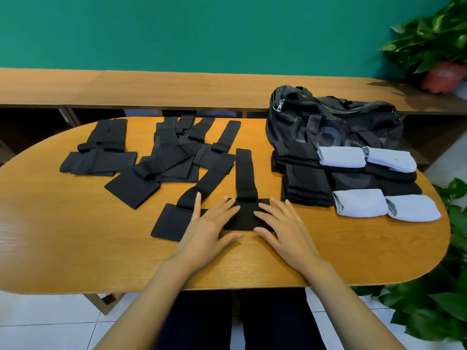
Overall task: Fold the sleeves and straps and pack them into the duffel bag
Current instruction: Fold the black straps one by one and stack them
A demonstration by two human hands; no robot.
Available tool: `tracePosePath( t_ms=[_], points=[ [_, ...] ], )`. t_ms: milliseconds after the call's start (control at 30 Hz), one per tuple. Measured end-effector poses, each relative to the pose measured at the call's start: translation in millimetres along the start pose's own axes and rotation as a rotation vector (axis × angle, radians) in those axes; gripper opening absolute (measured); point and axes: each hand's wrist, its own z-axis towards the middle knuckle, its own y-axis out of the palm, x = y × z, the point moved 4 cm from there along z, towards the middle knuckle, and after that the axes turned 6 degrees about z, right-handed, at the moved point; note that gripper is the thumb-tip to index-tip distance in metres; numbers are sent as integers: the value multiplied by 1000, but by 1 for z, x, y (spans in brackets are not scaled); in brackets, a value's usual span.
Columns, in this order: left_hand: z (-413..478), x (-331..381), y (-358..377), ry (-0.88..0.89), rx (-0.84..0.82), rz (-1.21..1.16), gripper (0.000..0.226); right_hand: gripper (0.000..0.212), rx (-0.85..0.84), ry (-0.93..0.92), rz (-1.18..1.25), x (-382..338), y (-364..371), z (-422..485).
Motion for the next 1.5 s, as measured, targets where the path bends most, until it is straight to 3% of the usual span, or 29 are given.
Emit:
tracePosePath(
  t_ms=[133, 267, 333, 567, 867, 1000, 1233, 1500],
  points=[
    [5, 0, 15, -59, 20, -16, 61, 67, 75, 33, 75, 2, 0, -3],
    [2, -2, 15, -59, 173, 22, 42, 66, 103, 4, 76, 2, 0, -5],
    [0, -2, 15, -47, 213, 24, 44, 67, 108, -21, 57, 2, 0, -7],
    [-3, 1, 16, 13, 157, 16, 64, 64, 155, -6, 44, 3, 0, -8],
    [-3, 4, 14, 16, 222, 65, 46, 63, 161, -48, 50, 1, -1, -9],
    [-5, 4, 11, 12, 253, 56, 44, 53, 191, -80, 16, 1, 0, -10],
    [-8, 9, 8, 48, 188, 31, 50, 39, 340, -86, 26, 1, -8, -15],
    [-20, 16, -2, -36, 328, -142, 33, 33, 468, -148, 74, -8, -20, -27]
  ],
)
